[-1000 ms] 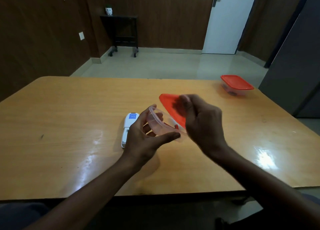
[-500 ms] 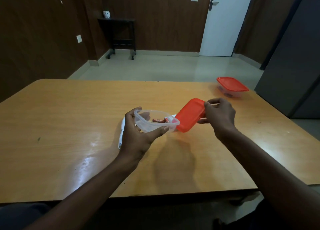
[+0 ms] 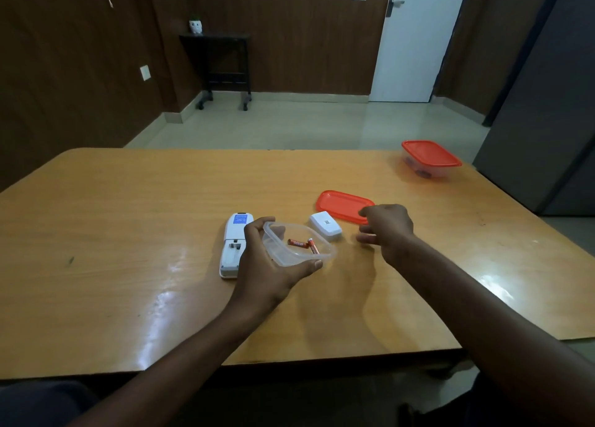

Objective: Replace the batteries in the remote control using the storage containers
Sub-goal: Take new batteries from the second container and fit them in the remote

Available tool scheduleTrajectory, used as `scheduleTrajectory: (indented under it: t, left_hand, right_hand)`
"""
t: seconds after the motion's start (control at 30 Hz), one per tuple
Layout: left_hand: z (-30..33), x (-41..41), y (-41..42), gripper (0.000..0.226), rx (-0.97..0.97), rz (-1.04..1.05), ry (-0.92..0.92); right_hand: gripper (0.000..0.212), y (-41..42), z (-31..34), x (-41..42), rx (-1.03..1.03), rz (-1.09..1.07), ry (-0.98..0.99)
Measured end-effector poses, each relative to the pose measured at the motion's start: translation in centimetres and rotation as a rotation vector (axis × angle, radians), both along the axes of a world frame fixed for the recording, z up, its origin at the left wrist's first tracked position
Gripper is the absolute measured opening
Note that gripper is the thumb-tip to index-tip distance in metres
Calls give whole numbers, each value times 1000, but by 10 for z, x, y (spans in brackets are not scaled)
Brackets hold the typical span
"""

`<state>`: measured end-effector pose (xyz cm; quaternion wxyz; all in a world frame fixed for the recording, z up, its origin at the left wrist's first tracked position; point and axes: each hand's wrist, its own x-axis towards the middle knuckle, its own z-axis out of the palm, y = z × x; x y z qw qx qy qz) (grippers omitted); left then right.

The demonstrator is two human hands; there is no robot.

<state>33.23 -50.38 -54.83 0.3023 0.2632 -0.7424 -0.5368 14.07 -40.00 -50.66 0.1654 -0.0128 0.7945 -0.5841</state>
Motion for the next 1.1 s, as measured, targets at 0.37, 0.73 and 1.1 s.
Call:
scheduleTrajectory:
  t: [0.37,0.73,1.1]
  left_hand:
    - [-5,-4,27,120,-166,-127,-342]
    - [-4,-1,39,86,-296,-199,-380]
    - [13,10,8,54,-307,-91,-313]
  right_hand:
    - [18,9,-4,36,640,639,822]
    - [21,16,-10,13,915,735,957]
    - [22,13,4,40,693,686,1127]
